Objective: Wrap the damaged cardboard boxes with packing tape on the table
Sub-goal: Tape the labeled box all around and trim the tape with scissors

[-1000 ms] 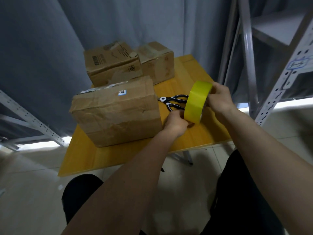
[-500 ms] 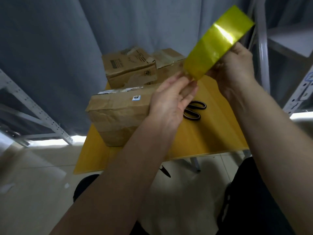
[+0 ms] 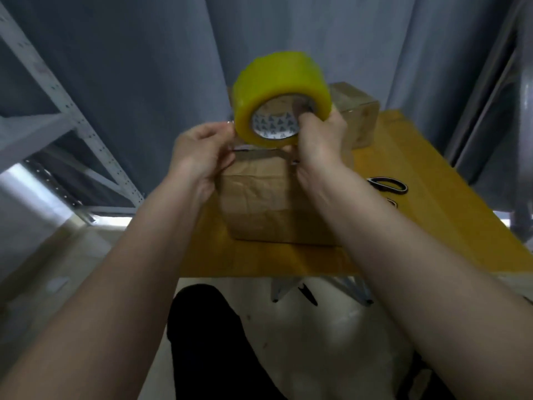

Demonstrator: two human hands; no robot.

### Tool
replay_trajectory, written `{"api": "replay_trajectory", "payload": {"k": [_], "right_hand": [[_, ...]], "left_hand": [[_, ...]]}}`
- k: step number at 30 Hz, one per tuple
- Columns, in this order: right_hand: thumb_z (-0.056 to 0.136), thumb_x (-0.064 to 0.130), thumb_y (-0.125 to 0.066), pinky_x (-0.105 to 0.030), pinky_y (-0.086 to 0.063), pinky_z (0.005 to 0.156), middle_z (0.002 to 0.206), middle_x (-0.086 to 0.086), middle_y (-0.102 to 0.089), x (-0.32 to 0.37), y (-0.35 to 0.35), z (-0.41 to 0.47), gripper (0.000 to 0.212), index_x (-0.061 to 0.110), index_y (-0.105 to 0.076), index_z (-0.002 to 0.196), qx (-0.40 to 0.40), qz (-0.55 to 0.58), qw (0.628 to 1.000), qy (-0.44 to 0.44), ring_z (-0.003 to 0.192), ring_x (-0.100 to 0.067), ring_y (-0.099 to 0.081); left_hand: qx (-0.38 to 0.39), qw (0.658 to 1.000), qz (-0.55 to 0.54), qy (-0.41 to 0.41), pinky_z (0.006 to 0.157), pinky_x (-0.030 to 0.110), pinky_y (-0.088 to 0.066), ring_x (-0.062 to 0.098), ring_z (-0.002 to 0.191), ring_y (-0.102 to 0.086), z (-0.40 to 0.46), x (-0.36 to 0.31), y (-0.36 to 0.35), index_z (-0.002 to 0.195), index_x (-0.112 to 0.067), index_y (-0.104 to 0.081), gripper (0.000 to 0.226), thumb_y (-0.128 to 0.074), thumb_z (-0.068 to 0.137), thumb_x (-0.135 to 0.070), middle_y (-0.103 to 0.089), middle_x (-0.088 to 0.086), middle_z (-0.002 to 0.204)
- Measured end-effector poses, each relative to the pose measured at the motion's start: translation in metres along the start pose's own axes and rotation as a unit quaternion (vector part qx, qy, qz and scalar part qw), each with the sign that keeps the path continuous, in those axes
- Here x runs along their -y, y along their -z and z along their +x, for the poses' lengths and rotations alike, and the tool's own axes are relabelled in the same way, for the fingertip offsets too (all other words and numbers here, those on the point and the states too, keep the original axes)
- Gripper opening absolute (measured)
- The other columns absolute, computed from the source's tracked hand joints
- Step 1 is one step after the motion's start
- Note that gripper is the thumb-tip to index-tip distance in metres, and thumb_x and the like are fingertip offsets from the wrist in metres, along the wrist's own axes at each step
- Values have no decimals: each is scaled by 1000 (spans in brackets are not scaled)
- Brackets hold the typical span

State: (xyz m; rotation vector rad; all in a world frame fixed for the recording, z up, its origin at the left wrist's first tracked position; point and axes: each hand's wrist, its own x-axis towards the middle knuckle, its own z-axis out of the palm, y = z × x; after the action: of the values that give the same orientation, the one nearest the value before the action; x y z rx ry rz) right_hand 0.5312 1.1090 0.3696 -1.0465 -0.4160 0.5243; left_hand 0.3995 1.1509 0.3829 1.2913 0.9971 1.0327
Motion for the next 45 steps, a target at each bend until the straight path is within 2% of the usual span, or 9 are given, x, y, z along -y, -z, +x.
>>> {"api": "replay_trajectory", "payload": {"k": [4, 6, 10, 16, 19, 24, 31, 40, 45], "right_hand": [[86, -5, -60, -8, -44, 67, 76, 9, -59, -15, -10, 0, 19, 14, -60, 92, 24, -87, 988, 128, 73, -2, -56], [85, -6, -60, -4, -41, 63, 76, 11, -57, -17, -8, 5, 20, 12, -60, 94, 28, -123, 978, 165, 73, -2, -55], [91, 9, -61, -18, -54, 61, 87, -2, -62, -14, 7, 26, 8, 8, -64, 98, 46, -185, 973, 128, 83, -15, -62], [92, 9, -59, -6, -45, 70, 96, 1, -65, -4, 8, 38, 20, 5, -66, 110, 70, -246, 956, 143, 88, -7, -60], [93, 17, -60, -16, -47, 75, 95, 3, -65, -4, 0, 37, 17, 11, -66, 107, 69, -244, 959, 129, 89, -8, -61], [93, 21, -61, -13, -47, 73, 89, 10, -64, -5, -13, 40, 9, 20, -65, 100, 69, -260, 955, 130, 86, -5, -60], [93, 25, -60, -36, -47, 97, 111, -10, -67, -15, -12, 46, 25, 9, -67, 110, 78, -337, 924, 161, 107, -21, -60], [91, 27, -61, -41, -48, 96, 111, -8, -69, -18, -15, 51, 27, 11, -67, 112, 104, -372, 911, 145, 107, -23, -62], [94, 32, -56, -31, -44, 98, 117, -5, -63, -23, -11, 47, 31, 13, -63, 117, 91, -386, 902, 172, 113, -19, -57]], "left_hand": [[-10, 1000, 0, 5, 61, 18, -55, 7, 57, -56, 19, 9, 17, 87, -6, -64, 5, -64, 92, -5, -60, 6, 70], [-15, 1000, -4, 13, 56, 15, -54, 5, 52, -56, 25, 11, 18, 84, -4, -65, 5, -66, 90, -3, -60, 7, 69], [17, 994, -75, 79, 51, 14, -53, 3, 45, -58, 24, 20, 8, 75, -4, -65, 13, -66, 87, 3, -63, 1, 53], [-1, 987, -120, 105, 50, 14, -51, 5, 48, -59, 26, 21, 6, 80, -1, -68, 6, -73, 82, 2, -66, 3, 54], [-7, 978, -168, 122, 45, 12, -47, 6, 47, -62, 32, 17, 14, 76, 0, -67, 8, -72, 81, 3, -68, 6, 56], [-24, 976, -175, 124, 45, 12, -48, 6, 48, -63, 34, 19, 16, 80, 0, -68, 6, -71, 83, 3, -69, 6, 59], [-45, 978, -150, 136, 47, 12, -50, 5, 49, -63, 35, 28, 18, 88, 4, -68, 6, -71, 83, 3, -69, 7, 62], [-55, 973, -171, 148, 47, 11, -49, 4, 47, -61, 45, 43, 16, 86, 5, -67, 5, -71, 82, 5, -67, 9, 66], [-52, 968, -200, 140, 48, 9, -48, 2, 44, -59, 42, 57, 14, 82, 1, -67, 5, -69, 83, 5, -66, 3, 56]]}}
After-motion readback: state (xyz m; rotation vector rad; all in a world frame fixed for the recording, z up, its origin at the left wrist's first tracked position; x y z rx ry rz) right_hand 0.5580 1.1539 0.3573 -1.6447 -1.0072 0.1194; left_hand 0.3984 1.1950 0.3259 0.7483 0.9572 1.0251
